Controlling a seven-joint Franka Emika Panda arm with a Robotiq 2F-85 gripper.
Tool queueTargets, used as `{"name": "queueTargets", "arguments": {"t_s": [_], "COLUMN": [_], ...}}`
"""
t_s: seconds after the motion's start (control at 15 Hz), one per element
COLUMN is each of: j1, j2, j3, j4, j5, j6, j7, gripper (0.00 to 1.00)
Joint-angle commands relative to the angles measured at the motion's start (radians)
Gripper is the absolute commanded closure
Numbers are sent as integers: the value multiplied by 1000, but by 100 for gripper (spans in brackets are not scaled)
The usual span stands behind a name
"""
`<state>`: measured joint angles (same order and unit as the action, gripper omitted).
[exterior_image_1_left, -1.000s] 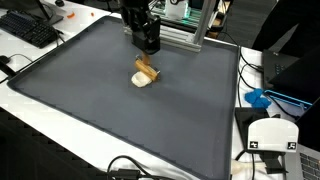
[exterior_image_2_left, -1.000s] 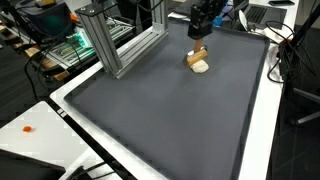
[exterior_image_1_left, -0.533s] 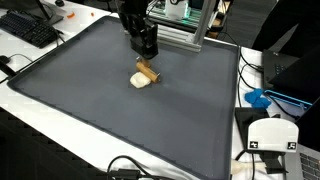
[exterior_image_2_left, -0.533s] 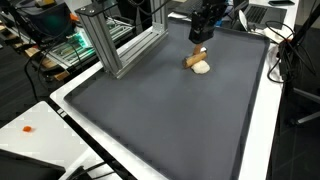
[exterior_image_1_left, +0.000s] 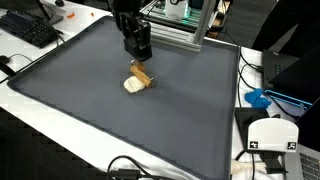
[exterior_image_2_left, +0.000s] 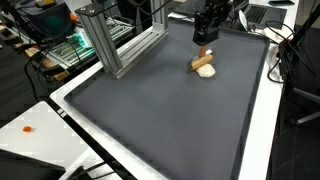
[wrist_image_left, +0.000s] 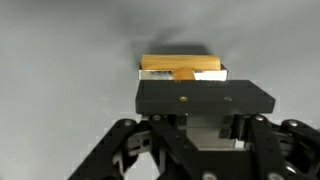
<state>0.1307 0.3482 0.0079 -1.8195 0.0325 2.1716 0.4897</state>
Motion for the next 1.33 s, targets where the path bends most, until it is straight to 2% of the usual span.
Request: {"name": "queueTargets", "arguments": {"t_s": [0.0, 0.73, 1.27], "j1": [1, 6, 9], "j2": [5, 38, 38], "j3": [-10, -28, -37], "j4": [10, 34, 63], "j5": [0, -16, -30], "j6": [30, 84, 84], "j7": [19, 55, 68], "gripper": [65, 65, 65]}}
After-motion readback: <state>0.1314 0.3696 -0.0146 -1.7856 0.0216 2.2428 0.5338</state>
